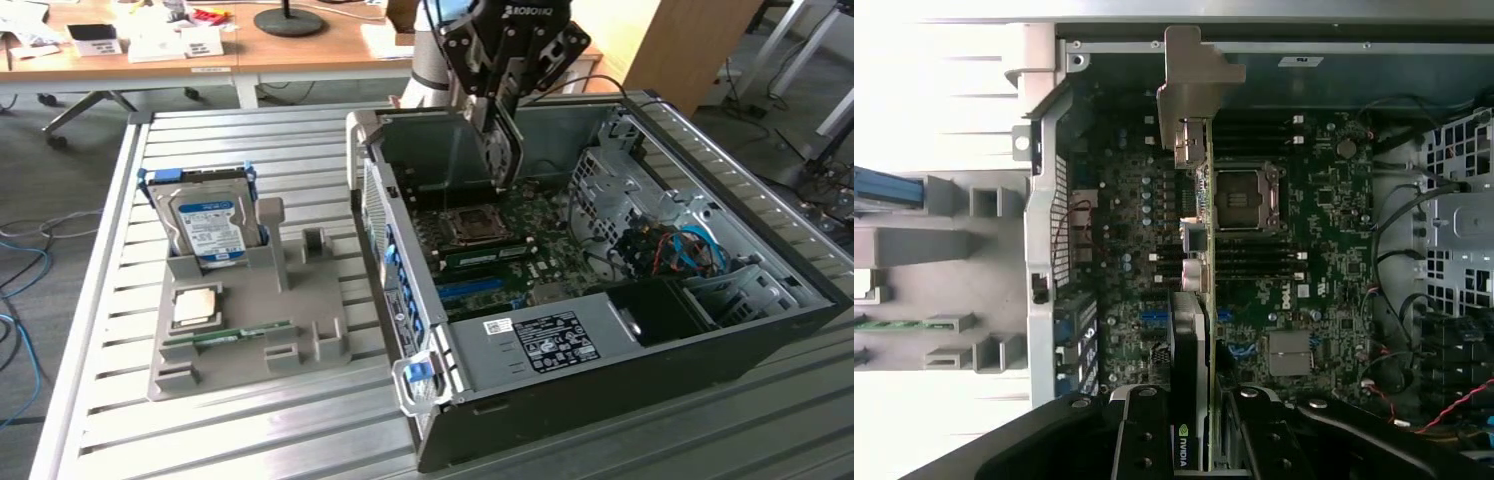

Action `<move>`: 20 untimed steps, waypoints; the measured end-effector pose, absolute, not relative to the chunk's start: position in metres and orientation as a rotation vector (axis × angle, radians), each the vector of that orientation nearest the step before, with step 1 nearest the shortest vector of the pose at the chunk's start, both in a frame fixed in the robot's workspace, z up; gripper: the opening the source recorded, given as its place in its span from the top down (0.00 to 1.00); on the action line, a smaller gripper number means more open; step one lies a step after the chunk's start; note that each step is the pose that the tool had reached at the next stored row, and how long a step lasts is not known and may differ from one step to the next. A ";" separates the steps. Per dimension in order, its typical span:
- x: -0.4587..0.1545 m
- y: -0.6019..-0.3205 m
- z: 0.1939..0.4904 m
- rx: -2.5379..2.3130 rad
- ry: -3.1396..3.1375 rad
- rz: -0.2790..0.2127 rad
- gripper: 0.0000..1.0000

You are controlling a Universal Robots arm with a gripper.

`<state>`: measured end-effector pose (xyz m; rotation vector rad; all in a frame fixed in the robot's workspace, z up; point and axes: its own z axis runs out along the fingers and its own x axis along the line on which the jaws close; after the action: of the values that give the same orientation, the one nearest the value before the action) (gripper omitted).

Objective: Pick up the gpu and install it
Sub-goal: 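Pick up the gpu and move the gpu toward the slot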

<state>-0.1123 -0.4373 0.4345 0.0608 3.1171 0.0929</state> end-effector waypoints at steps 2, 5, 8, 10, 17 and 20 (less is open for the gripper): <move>-0.109 -0.437 0.435 0.061 3.117 0.093 0.73; -0.103 -0.437 0.435 0.061 3.117 0.093 0.73; -0.097 -0.437 0.435 0.061 3.117 0.093 0.73; -0.094 -0.437 0.435 0.061 3.117 0.093 0.73; -0.082 -0.437 0.435 0.061 3.117 0.093 0.73; -0.078 -0.437 0.435 0.061 3.117 0.093 0.73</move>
<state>-0.0777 -0.4366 0.4345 0.0610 3.1171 0.0929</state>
